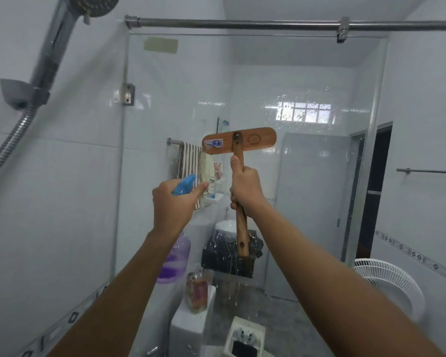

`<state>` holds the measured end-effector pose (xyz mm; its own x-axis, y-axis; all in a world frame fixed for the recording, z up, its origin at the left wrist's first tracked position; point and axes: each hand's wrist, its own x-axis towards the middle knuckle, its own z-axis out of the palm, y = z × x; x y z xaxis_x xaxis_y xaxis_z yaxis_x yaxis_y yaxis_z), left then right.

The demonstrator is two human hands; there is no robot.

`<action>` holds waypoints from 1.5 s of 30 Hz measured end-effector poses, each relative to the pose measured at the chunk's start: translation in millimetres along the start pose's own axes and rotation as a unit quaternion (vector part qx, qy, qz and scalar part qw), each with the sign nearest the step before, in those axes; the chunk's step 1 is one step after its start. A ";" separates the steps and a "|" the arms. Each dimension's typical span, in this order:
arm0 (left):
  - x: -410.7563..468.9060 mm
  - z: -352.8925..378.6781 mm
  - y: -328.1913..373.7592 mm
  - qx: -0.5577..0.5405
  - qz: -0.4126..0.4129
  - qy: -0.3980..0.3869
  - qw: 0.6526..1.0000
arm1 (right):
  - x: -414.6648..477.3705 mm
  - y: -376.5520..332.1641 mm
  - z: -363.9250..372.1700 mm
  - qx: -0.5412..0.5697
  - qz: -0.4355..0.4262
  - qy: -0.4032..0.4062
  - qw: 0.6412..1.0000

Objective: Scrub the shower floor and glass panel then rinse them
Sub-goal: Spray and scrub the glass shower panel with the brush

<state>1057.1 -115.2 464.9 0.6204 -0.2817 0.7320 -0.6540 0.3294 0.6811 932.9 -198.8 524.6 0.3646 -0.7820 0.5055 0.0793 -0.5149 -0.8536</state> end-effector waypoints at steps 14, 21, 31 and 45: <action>-0.9 -20.0 -12.4 0.036 0.067 0.063 0.995 | -92.1 159.7 61.1 0.034 0.058 -0.002 0.998; -7.4 -23.0 -22.5 0.059 0.056 0.048 0.995 | -34.9 85.6 62.0 0.001 0.018 -0.009 1.000; -16.7 -2.9 -32.8 0.045 0.038 0.024 0.998 | -23.1 86.0 51.4 -0.042 -0.018 -0.019 0.999; -56.4 35.2 -37.0 0.036 0.032 0.012 0.999 | -30.3 89.6 -22.1 -0.028 -0.039 0.052 0.998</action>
<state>1031.1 -143.2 399.1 0.5861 -0.2393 0.7741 -0.7213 0.2810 0.6330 908.5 -228.9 435.6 0.2619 -0.7694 0.5826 0.0510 -0.5918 -0.8045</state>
